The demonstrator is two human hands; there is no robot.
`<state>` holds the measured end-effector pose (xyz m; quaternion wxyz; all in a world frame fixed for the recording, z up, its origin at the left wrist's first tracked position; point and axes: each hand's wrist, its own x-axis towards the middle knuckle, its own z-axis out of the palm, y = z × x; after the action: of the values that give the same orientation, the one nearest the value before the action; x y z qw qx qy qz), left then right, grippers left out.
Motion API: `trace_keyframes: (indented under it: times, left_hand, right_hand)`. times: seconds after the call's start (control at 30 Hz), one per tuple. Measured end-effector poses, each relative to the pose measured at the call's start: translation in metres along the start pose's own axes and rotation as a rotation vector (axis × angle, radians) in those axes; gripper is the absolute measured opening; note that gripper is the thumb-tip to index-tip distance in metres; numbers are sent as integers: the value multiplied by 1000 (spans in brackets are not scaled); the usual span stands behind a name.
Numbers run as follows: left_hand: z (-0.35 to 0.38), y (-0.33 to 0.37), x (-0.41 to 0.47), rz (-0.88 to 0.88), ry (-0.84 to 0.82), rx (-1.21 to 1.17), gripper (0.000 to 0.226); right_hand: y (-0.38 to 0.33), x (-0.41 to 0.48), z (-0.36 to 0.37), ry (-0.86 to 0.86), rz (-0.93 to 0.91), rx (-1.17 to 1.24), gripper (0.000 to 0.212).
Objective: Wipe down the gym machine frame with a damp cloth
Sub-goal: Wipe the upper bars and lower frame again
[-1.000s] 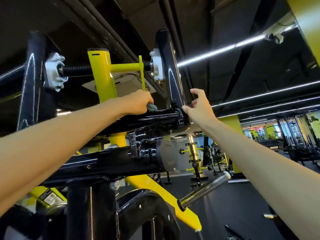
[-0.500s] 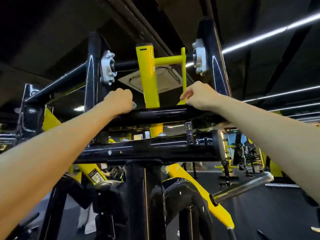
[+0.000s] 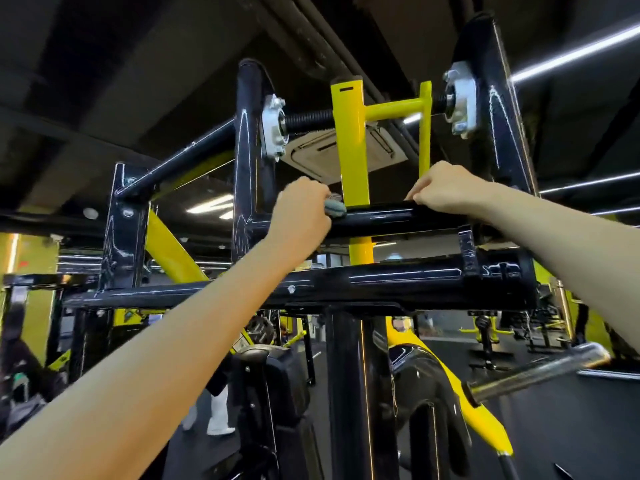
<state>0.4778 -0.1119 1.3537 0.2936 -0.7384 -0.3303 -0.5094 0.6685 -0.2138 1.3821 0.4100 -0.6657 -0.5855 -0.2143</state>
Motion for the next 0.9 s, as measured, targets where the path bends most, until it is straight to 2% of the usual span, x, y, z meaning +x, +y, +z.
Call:
trace_keyframes:
  times: [0.07, 0.17, 0.2, 0.37, 0.53, 0.6, 0.7, 0.83, 0.9]
  left_hand:
    - [-4, -8, -6, -25, 15, -37, 30]
    - [-12, -45, -16, -275, 111, 46, 26]
    - [-13, -42, -18, -300, 122, 50, 25]
    - [-4, -6, -18, -45, 28, -104, 34]
    - [-12, -51, -36, -184, 47, -64, 36]
    - [-8, -36, -30, -53, 59, -64, 34]
    - [0, 3, -7, 283, 14, -49, 34]
    - [10, 40, 17, 713, -30, -37, 34]
    - [16, 51, 28, 858, -50, -103, 29]
  right_hand:
    - [1, 0, 0, -6, 3, 12, 32]
    - [2, -1, 2, 5, -2, 13, 32]
    - [2, 0, 1, 19, -6, 14, 31]
    - [0, -1, 3, 14, -9, -6, 33]
    - [6, 2, 5, 40, -5, 23, 30]
    - [5, 3, 5, 50, 4, 47, 29]
    - [1, -1, 4, 61, 11, 50, 30]
    - [1, -4, 4, 194, 18, 91, 37]
    - [2, -4, 4, 259, 56, 157, 37]
